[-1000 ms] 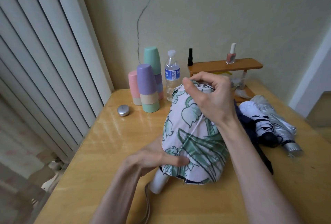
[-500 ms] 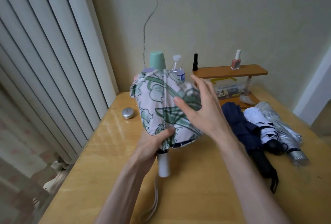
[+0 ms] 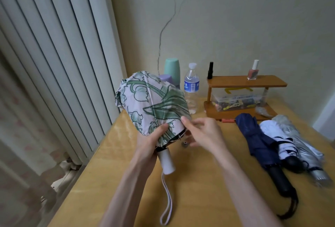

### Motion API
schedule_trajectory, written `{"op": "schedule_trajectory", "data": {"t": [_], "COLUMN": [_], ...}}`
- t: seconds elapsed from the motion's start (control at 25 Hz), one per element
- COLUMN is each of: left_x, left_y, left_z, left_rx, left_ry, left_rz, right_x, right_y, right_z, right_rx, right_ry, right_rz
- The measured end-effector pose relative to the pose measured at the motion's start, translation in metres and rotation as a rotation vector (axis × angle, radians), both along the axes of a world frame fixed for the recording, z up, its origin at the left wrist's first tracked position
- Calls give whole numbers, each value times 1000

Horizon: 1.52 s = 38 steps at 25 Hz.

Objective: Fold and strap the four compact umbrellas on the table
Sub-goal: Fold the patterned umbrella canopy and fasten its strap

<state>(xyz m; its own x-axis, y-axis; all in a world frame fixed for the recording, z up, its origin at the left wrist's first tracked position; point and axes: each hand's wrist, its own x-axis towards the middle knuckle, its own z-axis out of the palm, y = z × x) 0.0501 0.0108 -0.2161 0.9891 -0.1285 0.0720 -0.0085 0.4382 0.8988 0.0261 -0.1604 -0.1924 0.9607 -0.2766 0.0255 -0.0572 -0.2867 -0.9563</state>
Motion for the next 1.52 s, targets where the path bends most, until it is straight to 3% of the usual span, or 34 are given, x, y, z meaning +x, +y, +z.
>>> {"op": "schedule_trajectory", "data": {"t": [0.08, 0.2, 0.48, 0.56, 0.64, 0.72, 0.84, 0.96, 1.08, 1.24, 1.36, 1.44, 1.52], "left_x": [2, 4, 2, 6, 9, 10, 10, 6, 3, 5, 6, 7, 9], "left_y": [1, 2, -1, 3, 9, 18, 29, 25, 16, 17, 18, 21, 26], "left_z": [-2, -3, -4, -6, -9, -11, -8, -1, -1, -1, 0, 2, 4], "left_rx": [2, 7, 51, 47, 61, 77, 91, 101, 77, 54, 23, 8, -6], "left_ry": [-2, -40, -44, -32, -41, -46, -77, -83, -65, -1, 52, 65, 76], "left_rz": [41, 96, 96, 104, 126, 131, 40, -20, -34, 15, 55, 85, 101], "right_x": [-4, -4, -2, 0, -3, -12, -18, -16, -11, -2, -2, -5, -7], "right_y": [-4, -5, 22, 26, 23, 7, -31, -41, -25, -15, -7, -10, -23], "right_z": [1, -3, -10, -14, -6, 12, 25, 13, -2, -7, -13, -12, -3], "right_rx": [203, 328, 181, 31, -173, -195, -29, -264, -175, -139, -288, -282, -169], "right_ry": [105, 43, -234, -324, -271, -167, -146, -136, -299, -493, -706, -821, -753], "right_rz": [100, 194, 267, 279, 364, 459, 296, 341, 347, 125, -253, -480, -382]}}
